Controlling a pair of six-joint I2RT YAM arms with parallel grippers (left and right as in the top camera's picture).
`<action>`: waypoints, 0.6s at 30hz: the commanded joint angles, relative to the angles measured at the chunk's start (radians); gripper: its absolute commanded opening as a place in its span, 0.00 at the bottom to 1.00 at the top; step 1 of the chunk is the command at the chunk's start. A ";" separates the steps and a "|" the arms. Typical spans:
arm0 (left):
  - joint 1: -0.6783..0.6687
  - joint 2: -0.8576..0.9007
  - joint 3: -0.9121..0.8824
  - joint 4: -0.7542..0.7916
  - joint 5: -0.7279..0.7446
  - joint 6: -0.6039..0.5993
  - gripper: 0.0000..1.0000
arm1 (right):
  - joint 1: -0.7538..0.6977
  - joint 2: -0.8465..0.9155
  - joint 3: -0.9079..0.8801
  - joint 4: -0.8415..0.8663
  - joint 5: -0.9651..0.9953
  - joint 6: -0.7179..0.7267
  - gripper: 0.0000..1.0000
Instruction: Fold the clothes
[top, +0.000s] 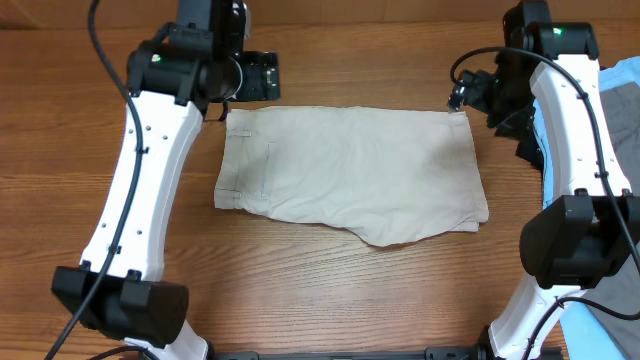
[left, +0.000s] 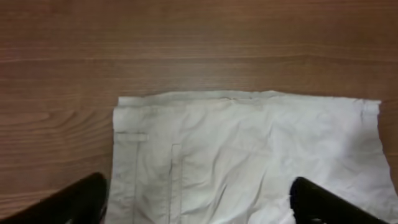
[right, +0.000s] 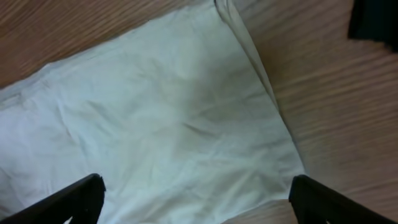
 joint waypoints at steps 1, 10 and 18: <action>0.006 0.032 -0.009 -0.042 -0.029 0.009 1.00 | -0.003 -0.013 0.020 0.016 -0.003 -0.193 1.00; 0.005 0.032 -0.011 -0.049 -0.029 0.009 1.00 | -0.021 0.008 0.019 0.108 -0.029 -0.440 0.85; 0.005 0.032 -0.011 -0.050 -0.029 0.009 1.00 | -0.027 0.095 0.019 0.190 -0.037 -0.570 0.69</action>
